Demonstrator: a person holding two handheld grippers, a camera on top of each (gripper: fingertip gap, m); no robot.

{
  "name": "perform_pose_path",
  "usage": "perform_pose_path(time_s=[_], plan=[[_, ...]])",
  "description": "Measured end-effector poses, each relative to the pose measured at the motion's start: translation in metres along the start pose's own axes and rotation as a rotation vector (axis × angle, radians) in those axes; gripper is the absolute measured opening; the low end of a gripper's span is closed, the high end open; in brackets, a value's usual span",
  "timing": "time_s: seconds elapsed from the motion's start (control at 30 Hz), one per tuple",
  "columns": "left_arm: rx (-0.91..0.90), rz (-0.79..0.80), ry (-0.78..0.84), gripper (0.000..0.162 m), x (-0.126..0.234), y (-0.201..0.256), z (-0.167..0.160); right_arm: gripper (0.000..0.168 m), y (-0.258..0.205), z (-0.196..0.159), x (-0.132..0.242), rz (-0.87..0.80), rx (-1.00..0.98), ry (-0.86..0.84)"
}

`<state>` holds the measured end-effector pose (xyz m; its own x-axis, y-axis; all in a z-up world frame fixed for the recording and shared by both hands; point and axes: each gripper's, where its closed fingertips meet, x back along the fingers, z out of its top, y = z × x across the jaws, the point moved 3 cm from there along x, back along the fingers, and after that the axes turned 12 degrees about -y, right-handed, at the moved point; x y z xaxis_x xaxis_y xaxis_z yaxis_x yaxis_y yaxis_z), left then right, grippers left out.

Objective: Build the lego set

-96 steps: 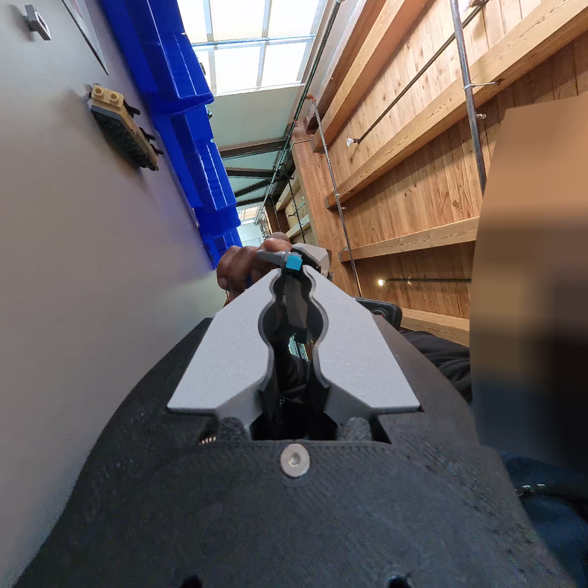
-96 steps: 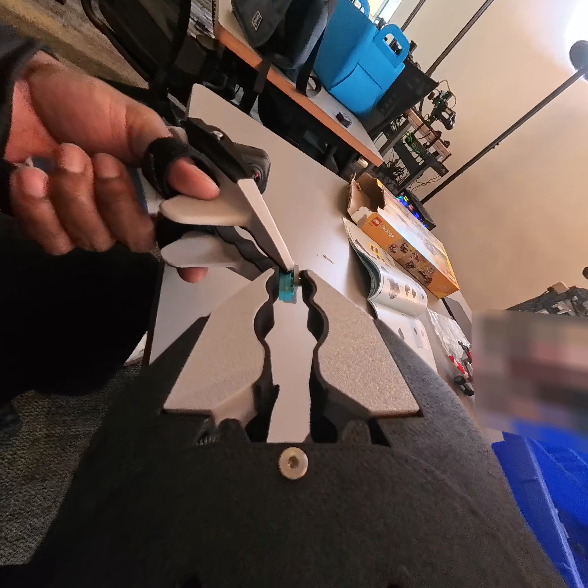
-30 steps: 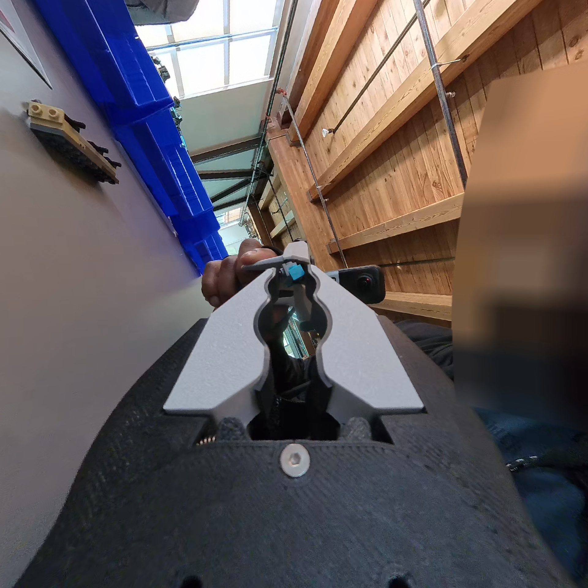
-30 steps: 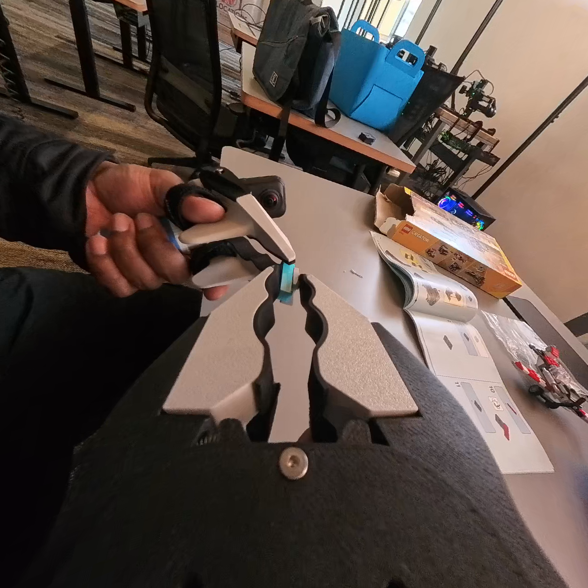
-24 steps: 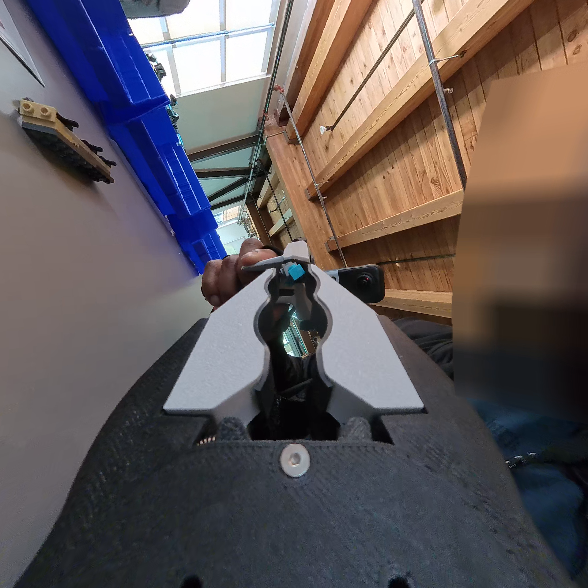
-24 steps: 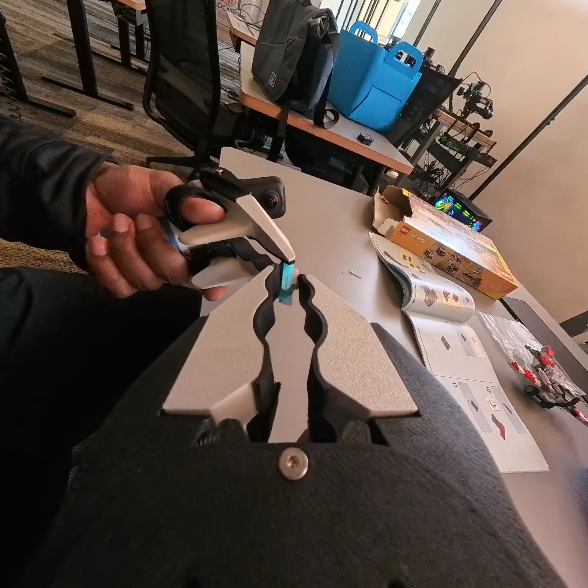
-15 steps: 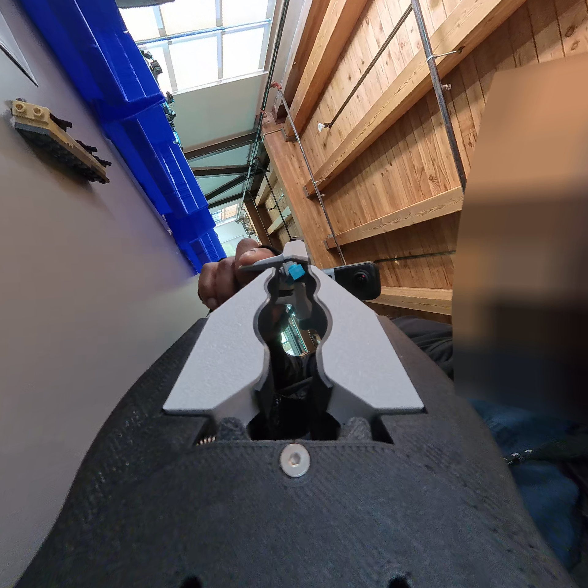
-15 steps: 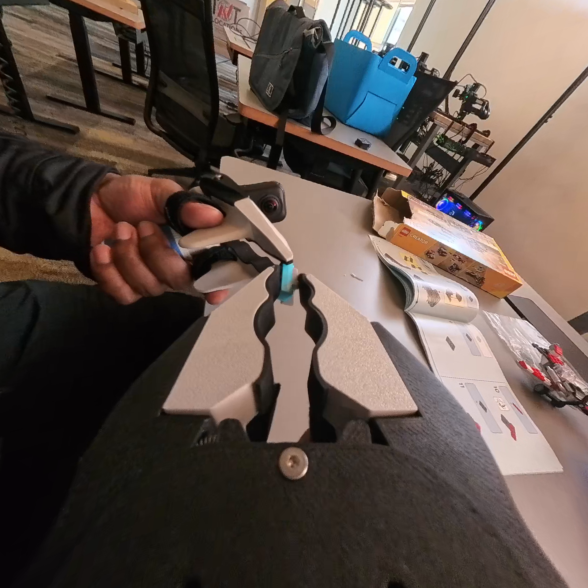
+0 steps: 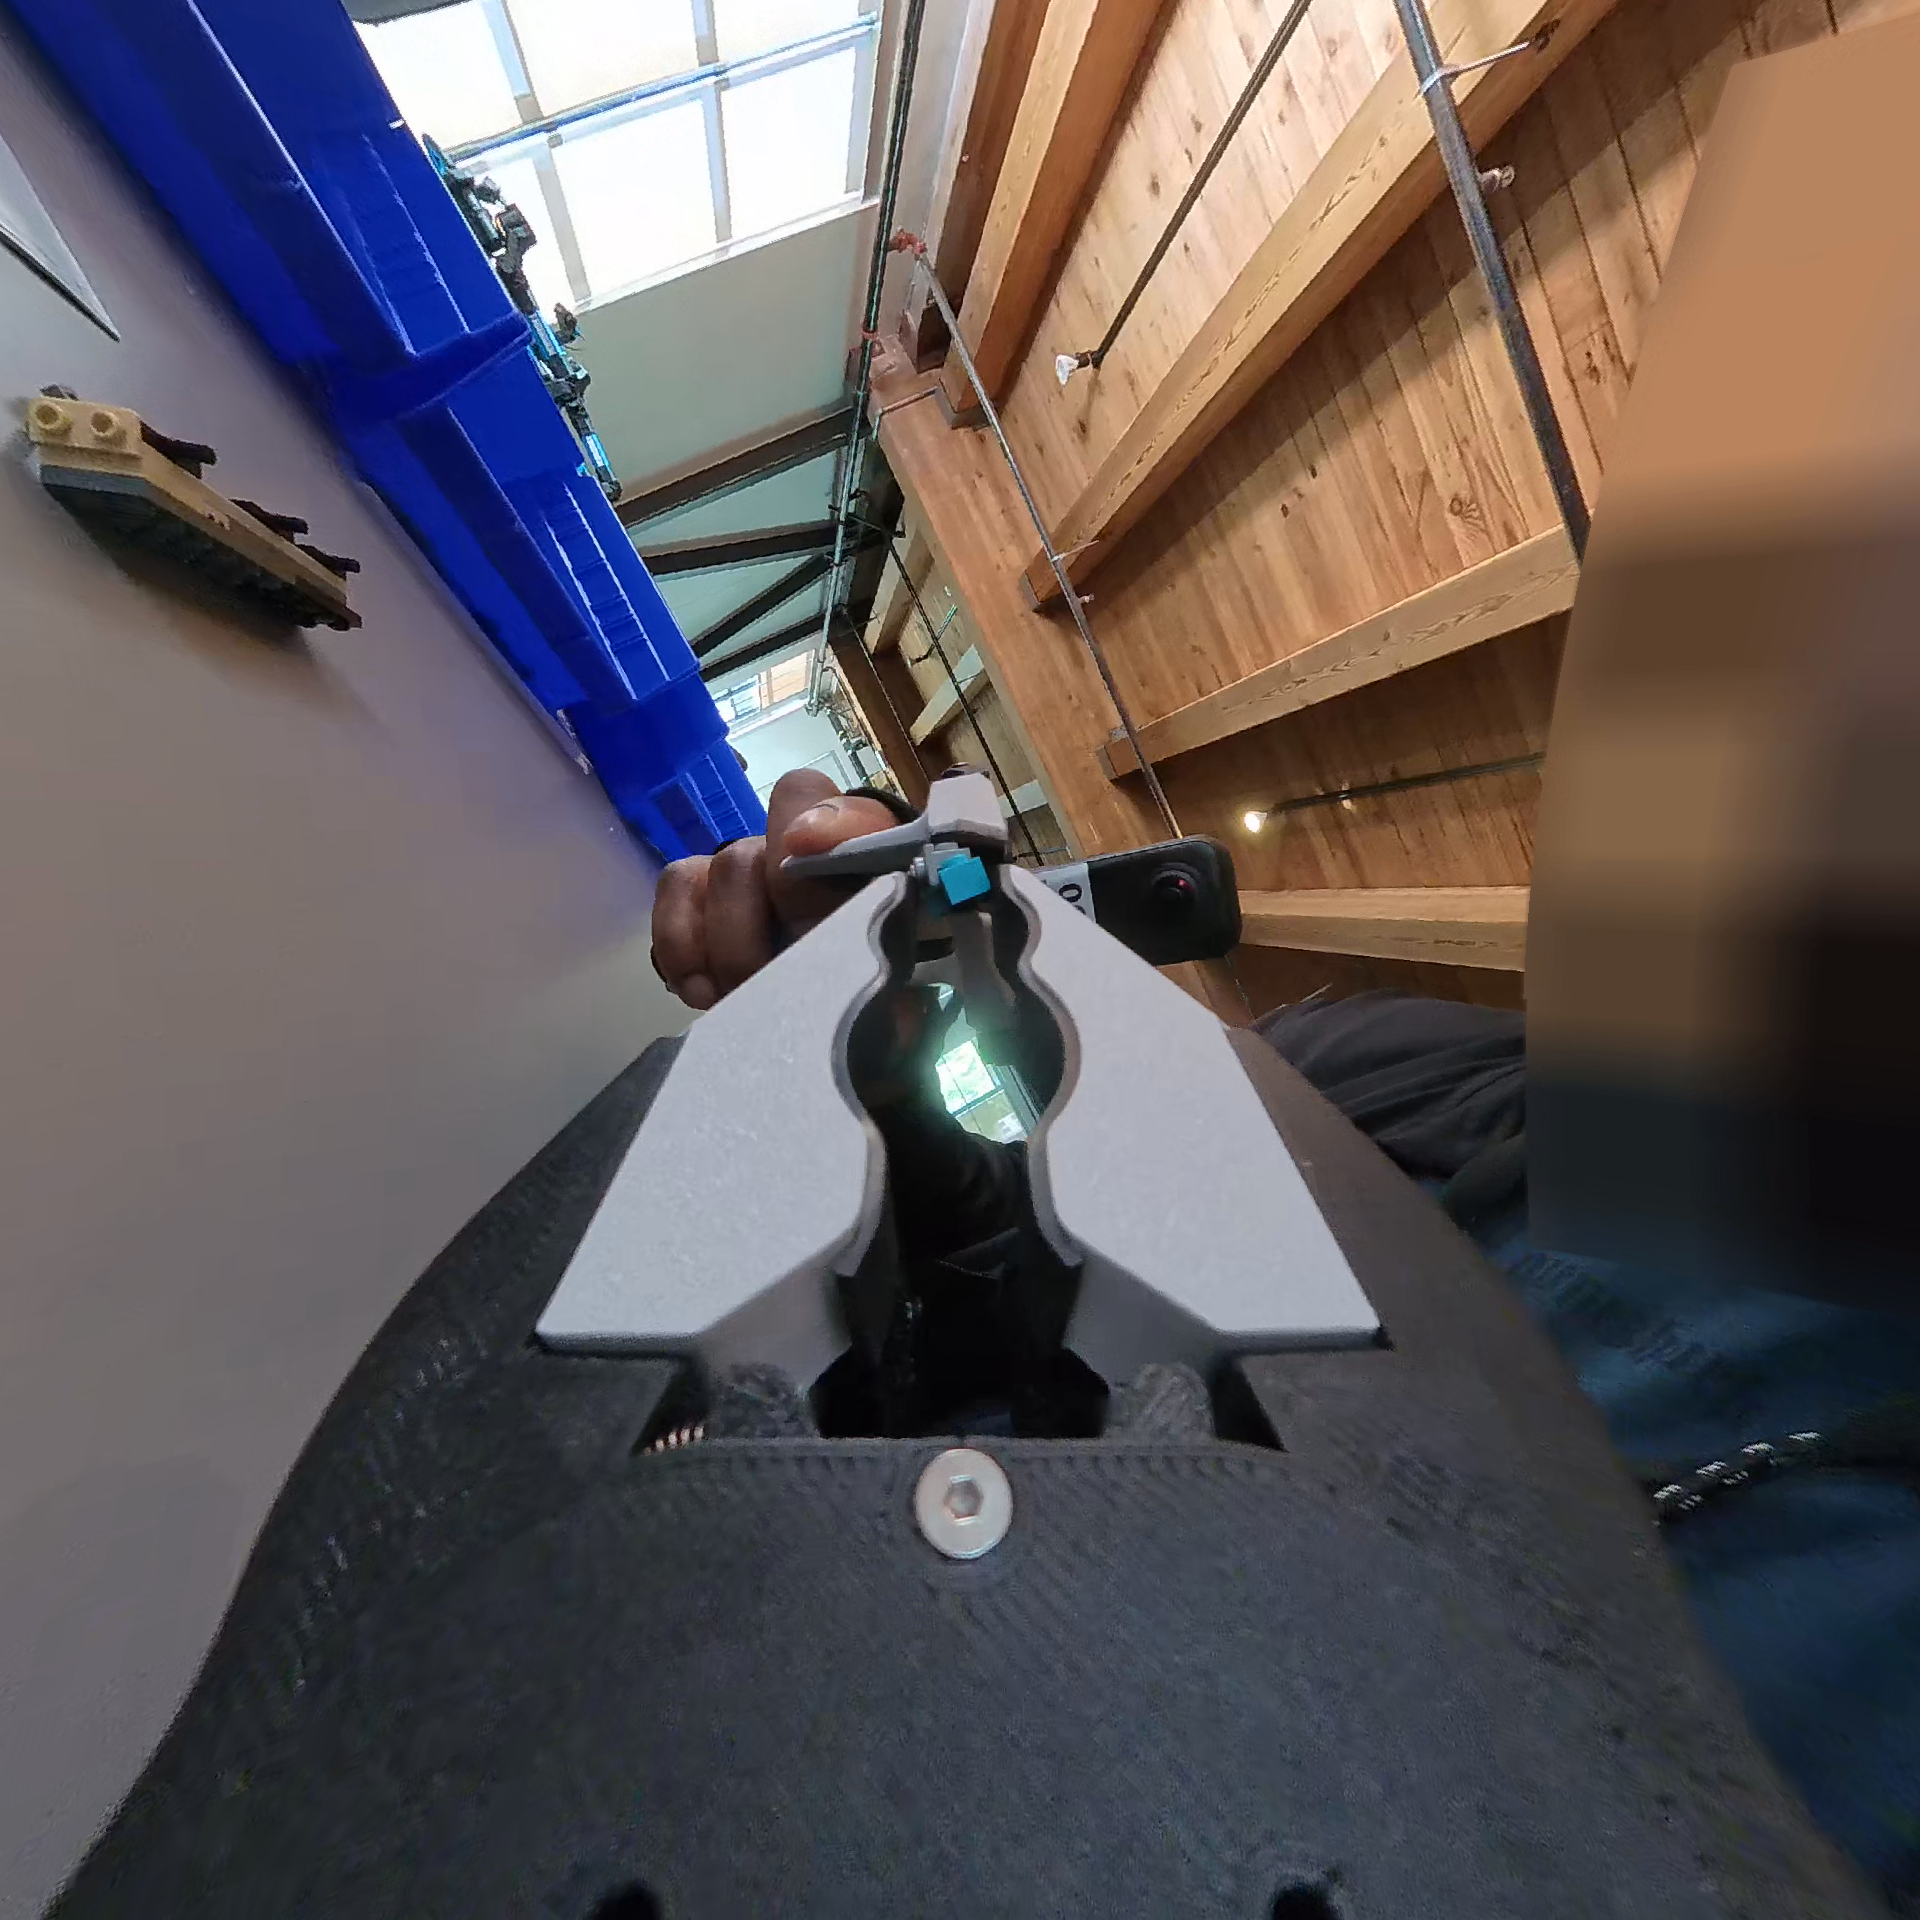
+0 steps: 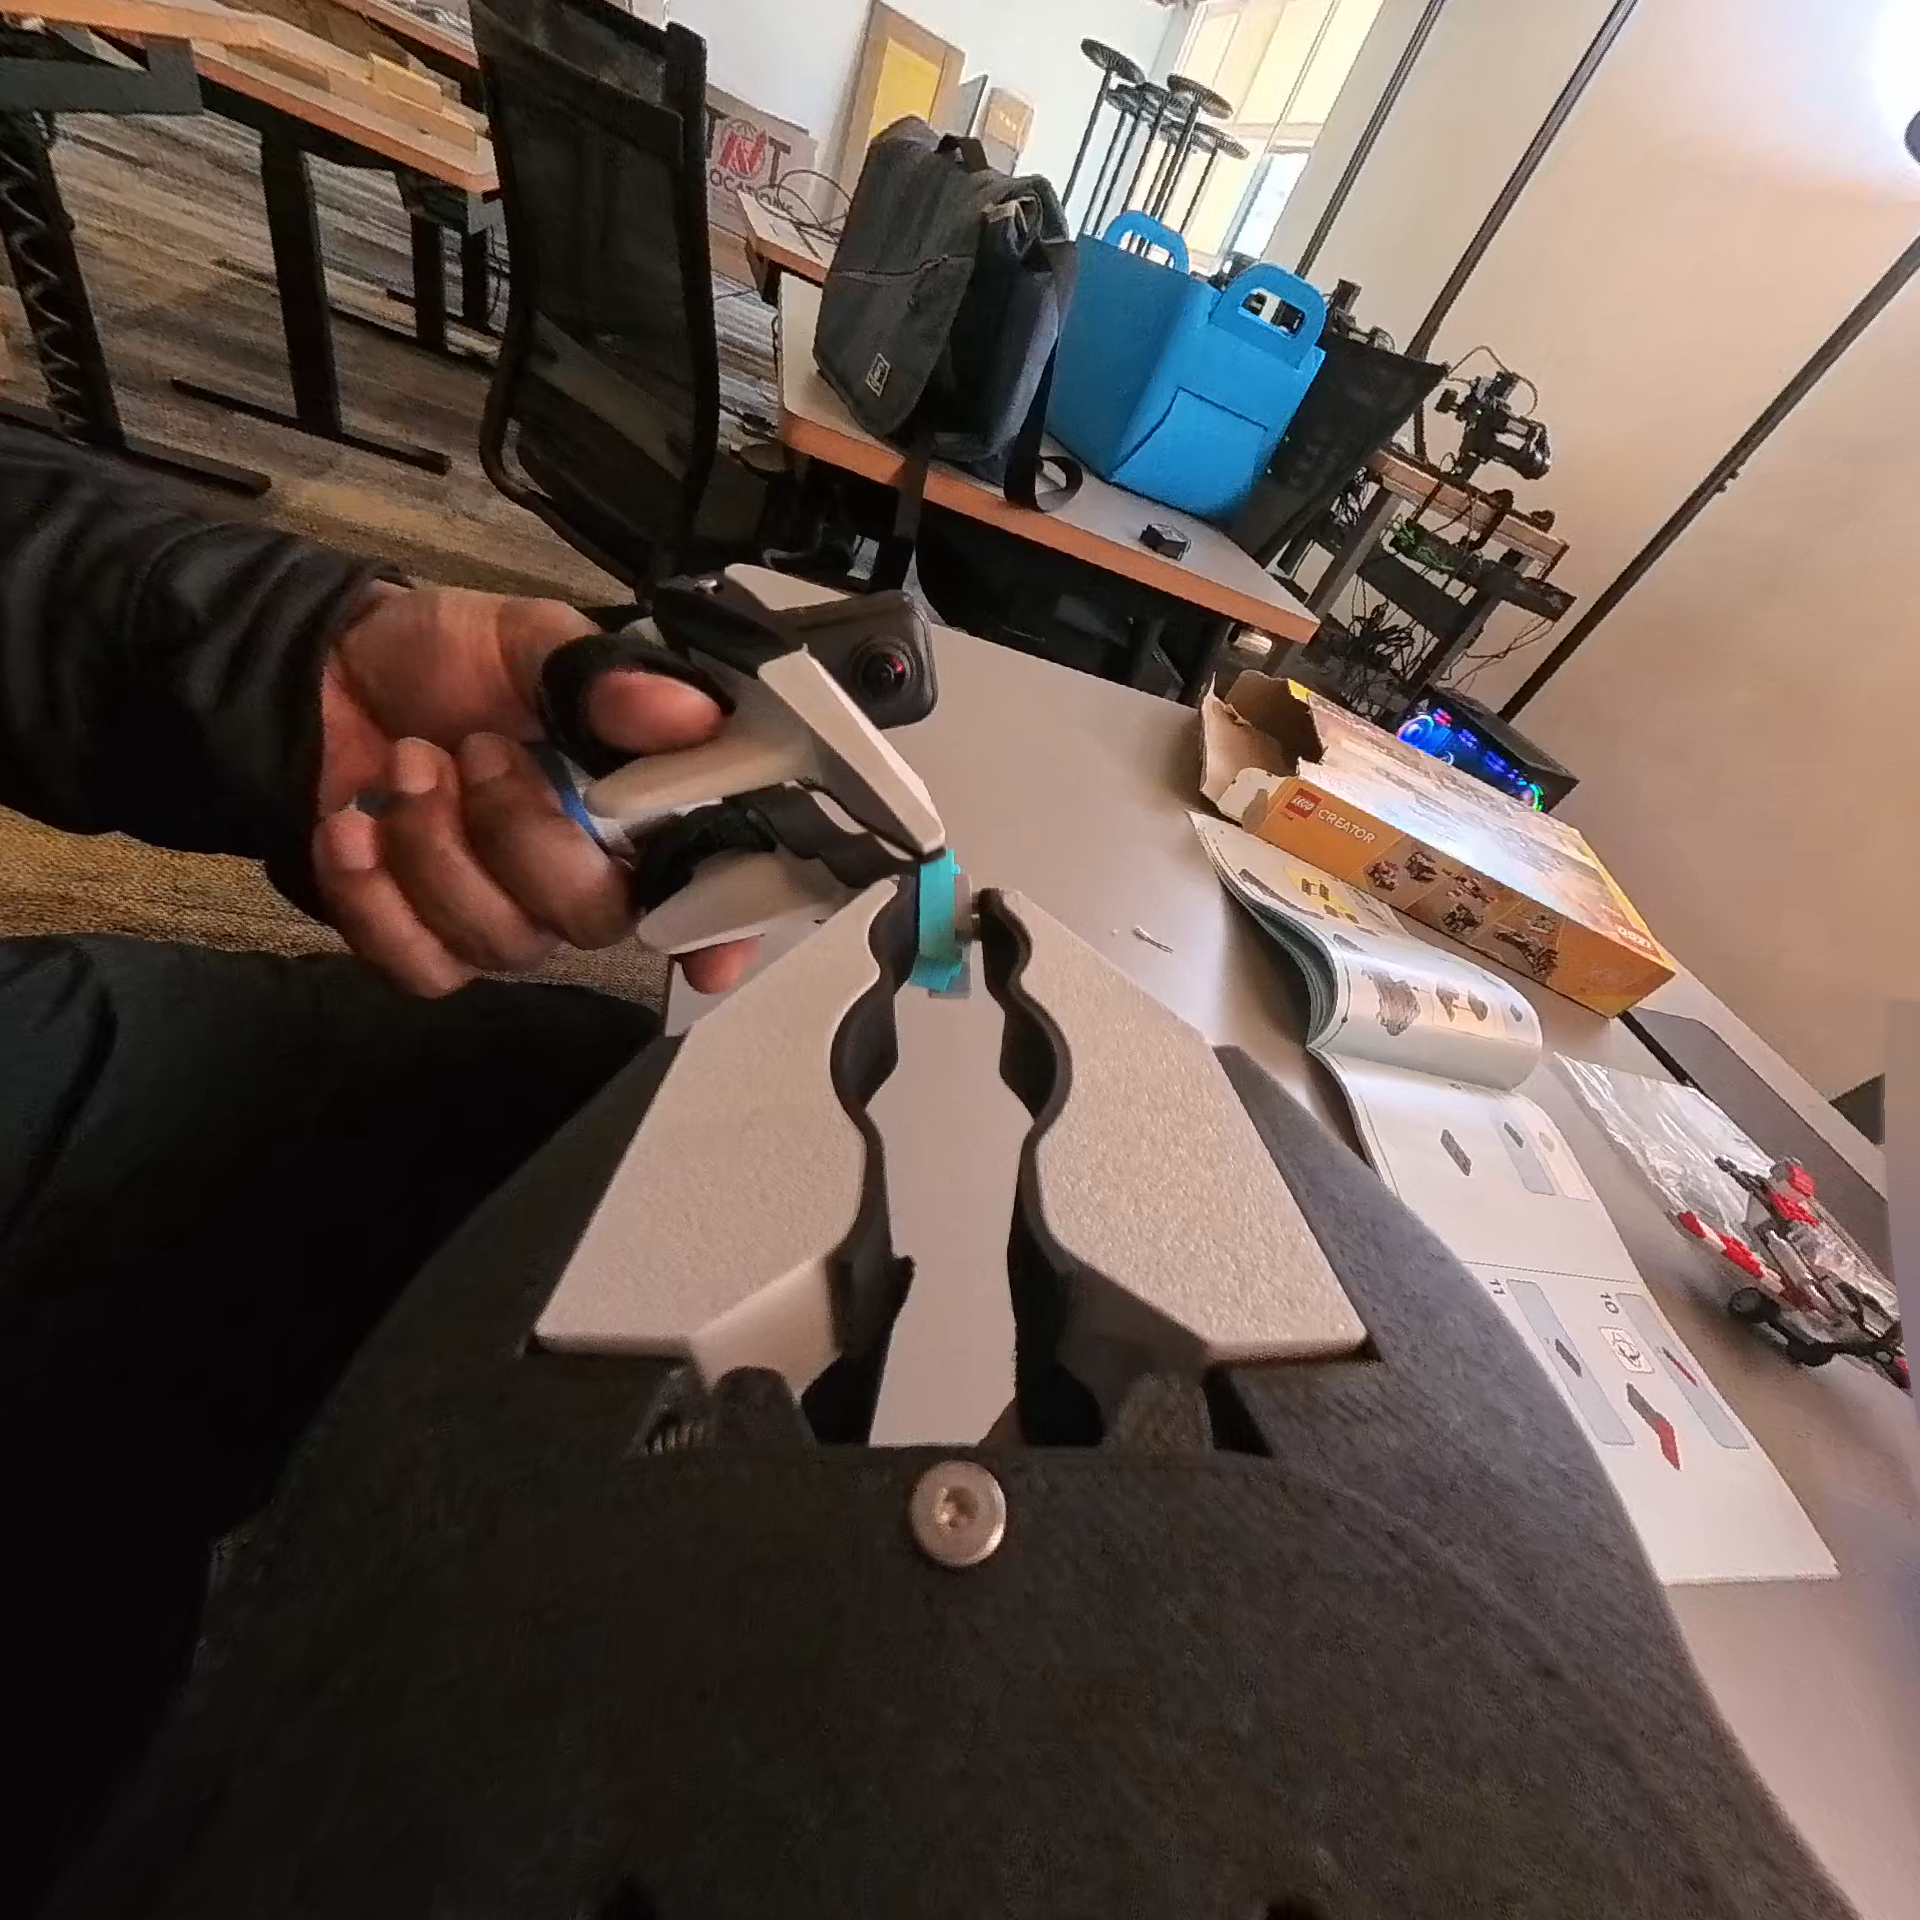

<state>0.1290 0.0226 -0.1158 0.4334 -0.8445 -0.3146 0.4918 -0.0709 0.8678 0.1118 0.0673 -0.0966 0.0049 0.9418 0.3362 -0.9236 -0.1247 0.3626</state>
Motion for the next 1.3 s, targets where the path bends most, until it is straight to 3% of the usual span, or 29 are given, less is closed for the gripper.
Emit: perform_pose_path(time_s=[0.83, 1.3], plan=[[-0.002, -0.015, 0.008, 0.012, -0.0008, 0.0006, 0.0000, 0.012, 0.0010, 0.0033, 0.0004, -0.012, 0.055, -0.042], [-0.029, -0.018, 0.013, 0.011, -0.0028, 0.0044, 0.0005, 0.012, 0.0023, 0.0060, 0.0030, -0.002, -0.027, -0.017]])
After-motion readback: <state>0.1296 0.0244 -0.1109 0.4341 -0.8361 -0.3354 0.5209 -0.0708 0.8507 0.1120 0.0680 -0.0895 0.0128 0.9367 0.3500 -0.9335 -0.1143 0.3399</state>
